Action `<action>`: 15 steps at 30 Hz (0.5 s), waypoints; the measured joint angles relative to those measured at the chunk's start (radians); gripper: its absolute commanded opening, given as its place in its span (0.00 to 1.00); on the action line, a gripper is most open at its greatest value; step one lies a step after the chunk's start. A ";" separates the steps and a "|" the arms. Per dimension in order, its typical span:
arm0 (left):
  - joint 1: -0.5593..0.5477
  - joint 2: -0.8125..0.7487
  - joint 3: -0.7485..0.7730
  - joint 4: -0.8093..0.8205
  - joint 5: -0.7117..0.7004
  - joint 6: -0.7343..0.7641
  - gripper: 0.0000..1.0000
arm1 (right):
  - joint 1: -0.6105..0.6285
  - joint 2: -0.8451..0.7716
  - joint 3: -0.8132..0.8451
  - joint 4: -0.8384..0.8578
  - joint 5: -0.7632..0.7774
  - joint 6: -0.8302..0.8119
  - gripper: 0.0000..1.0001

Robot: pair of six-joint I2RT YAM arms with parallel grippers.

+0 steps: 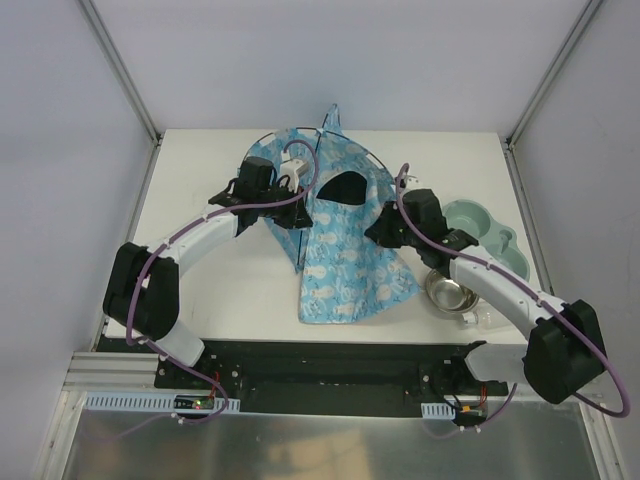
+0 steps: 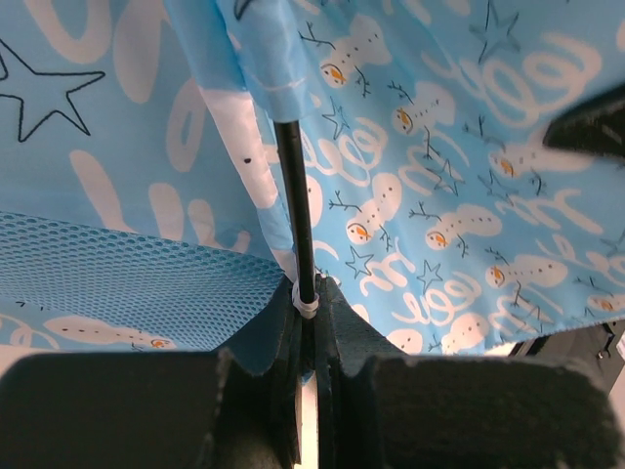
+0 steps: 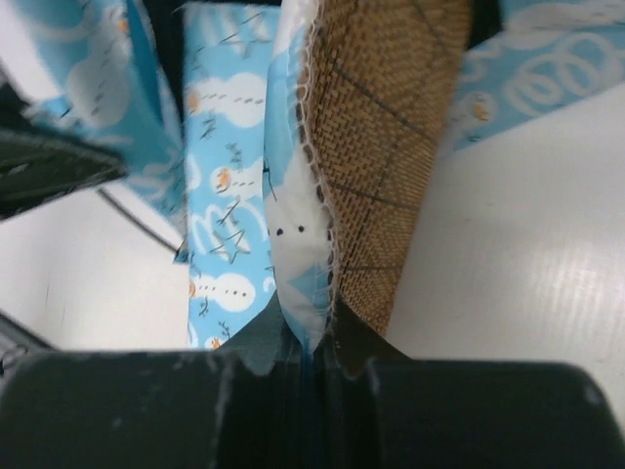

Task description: Set up the pet tent

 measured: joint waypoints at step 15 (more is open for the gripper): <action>0.000 -0.020 0.000 -0.026 -0.001 0.016 0.00 | 0.039 0.344 0.275 -0.136 -0.256 -0.214 0.00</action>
